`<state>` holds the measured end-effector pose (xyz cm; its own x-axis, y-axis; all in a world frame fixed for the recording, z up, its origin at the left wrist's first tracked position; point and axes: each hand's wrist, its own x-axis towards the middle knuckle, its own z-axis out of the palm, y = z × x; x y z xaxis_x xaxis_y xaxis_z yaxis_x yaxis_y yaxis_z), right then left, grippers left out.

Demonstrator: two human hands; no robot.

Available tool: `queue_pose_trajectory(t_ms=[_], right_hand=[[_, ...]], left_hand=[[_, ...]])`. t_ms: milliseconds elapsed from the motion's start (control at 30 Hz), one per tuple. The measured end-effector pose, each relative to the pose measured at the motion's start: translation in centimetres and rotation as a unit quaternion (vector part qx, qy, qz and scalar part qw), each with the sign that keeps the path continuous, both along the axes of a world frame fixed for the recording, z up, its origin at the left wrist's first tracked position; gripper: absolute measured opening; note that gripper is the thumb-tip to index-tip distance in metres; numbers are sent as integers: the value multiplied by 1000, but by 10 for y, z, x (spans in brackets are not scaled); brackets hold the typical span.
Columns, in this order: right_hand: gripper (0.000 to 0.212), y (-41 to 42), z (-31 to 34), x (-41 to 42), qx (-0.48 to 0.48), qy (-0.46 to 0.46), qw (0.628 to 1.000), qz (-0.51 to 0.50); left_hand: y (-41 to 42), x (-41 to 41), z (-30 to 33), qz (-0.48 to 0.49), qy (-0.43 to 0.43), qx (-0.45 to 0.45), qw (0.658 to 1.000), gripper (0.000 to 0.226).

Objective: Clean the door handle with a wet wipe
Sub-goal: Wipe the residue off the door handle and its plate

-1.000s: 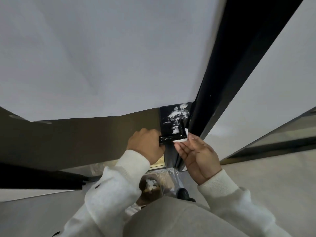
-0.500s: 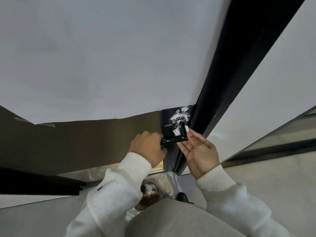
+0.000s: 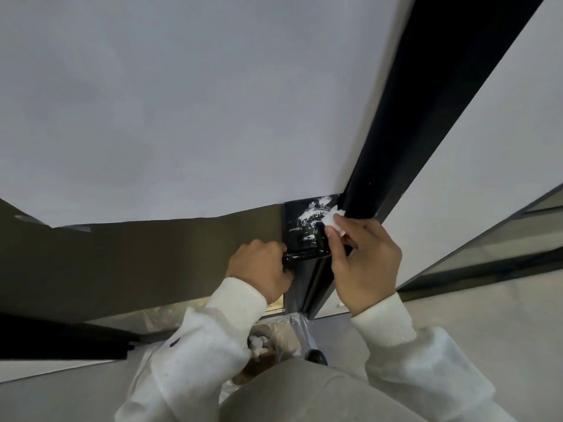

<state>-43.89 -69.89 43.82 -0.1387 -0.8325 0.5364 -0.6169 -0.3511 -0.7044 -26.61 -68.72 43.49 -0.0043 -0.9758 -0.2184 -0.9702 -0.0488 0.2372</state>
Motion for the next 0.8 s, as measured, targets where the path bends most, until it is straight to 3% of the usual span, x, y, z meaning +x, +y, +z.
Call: queue_pose_trajectory(t_ms=[133, 267, 500, 667, 800], right_hand=[[14, -13, 2, 13, -10, 119, 993, 20], [9, -20, 1, 21, -15, 207, 978, 21], [13, -21, -10, 34, 67, 153, 984, 71], [12, -24, -5, 20, 30, 165, 986, -11], [12, -26, -9, 20, 5, 168, 986, -7]], left_hand=[[2, -1, 5, 3, 2, 0, 1000, 12], [4, -1, 6, 6, 6, -4, 1000, 21], [3, 3, 1, -7, 24, -17, 1000, 19], [6, 5, 1, -9, 48, -31, 998, 19], [5, 4, -1, -14, 40, -42, 998, 23]])
